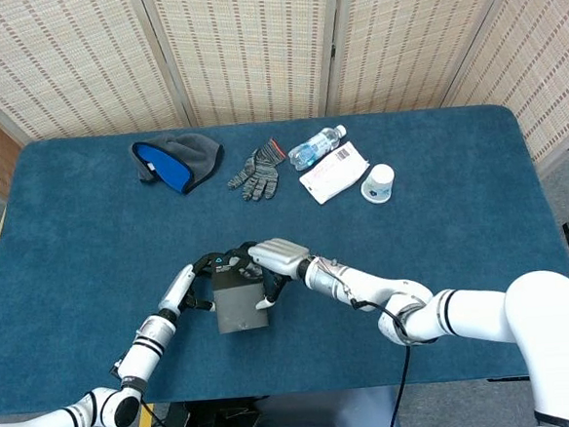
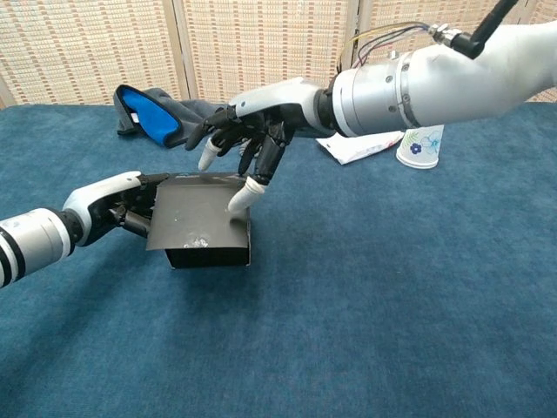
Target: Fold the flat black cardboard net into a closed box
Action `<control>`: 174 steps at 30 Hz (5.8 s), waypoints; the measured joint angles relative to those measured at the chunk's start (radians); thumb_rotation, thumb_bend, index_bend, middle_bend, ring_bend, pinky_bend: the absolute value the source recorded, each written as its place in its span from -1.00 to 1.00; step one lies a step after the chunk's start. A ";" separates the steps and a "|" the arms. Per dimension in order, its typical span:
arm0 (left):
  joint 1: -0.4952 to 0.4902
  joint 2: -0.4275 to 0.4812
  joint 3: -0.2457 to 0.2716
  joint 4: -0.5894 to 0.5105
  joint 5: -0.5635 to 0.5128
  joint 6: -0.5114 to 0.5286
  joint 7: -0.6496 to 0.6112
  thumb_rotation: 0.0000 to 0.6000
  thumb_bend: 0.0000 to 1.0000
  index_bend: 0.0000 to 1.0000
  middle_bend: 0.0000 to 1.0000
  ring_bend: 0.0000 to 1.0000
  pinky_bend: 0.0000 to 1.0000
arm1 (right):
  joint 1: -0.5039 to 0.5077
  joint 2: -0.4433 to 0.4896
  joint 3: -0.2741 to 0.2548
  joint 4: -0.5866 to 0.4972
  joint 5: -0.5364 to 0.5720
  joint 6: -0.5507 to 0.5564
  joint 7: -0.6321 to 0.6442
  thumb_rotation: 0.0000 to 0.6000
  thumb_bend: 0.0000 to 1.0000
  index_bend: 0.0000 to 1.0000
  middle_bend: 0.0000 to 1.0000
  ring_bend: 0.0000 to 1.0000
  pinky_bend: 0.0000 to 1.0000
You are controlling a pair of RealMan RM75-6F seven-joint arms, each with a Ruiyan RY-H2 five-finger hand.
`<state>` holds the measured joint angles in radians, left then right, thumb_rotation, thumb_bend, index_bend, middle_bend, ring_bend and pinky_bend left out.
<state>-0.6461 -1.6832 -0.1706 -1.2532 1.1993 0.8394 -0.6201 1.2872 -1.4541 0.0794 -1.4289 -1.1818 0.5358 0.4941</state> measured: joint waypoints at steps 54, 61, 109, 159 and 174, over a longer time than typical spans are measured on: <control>0.029 0.092 -0.063 -0.177 -0.137 -0.081 0.203 1.00 -0.95 -1.00 -1.00 -1.00 -0.78 | -0.066 -0.165 0.031 -0.071 0.327 0.244 -0.851 1.00 -0.78 -0.64 -0.54 -0.72 -0.58; 0.050 0.135 -0.067 -0.249 -0.175 -0.061 0.225 1.00 -0.95 -1.00 -1.00 -1.00 -0.78 | -0.069 -0.186 0.036 -0.067 0.339 0.255 -0.898 1.00 -0.78 -0.64 -0.54 -0.72 -0.58; 0.109 0.353 0.013 -0.439 -0.185 -0.078 0.358 1.00 -0.95 -1.00 -1.00 -1.00 -0.77 | -0.160 -0.357 0.062 0.005 0.225 0.438 -1.038 1.00 -0.67 -0.36 -0.37 -0.57 -0.48; 0.062 0.442 0.101 -0.458 -0.276 -0.048 0.606 1.00 -0.95 -1.00 -1.00 -1.00 -0.77 | -0.281 -0.461 0.092 0.203 -0.075 0.418 -0.940 1.00 -0.60 0.00 -0.12 -0.32 -0.26; 0.077 0.489 0.087 -0.477 -0.251 -0.068 0.537 1.00 -0.95 -1.00 -1.00 -1.00 -0.77 | -0.285 -0.480 0.077 0.280 -0.173 0.449 -0.966 1.00 -0.52 0.09 -0.03 -0.18 -0.06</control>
<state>-0.5695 -1.1939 -0.0837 -1.7303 0.9482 0.7715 -0.0828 1.0024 -1.9346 0.1560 -1.1489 -1.3549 0.9845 -0.4715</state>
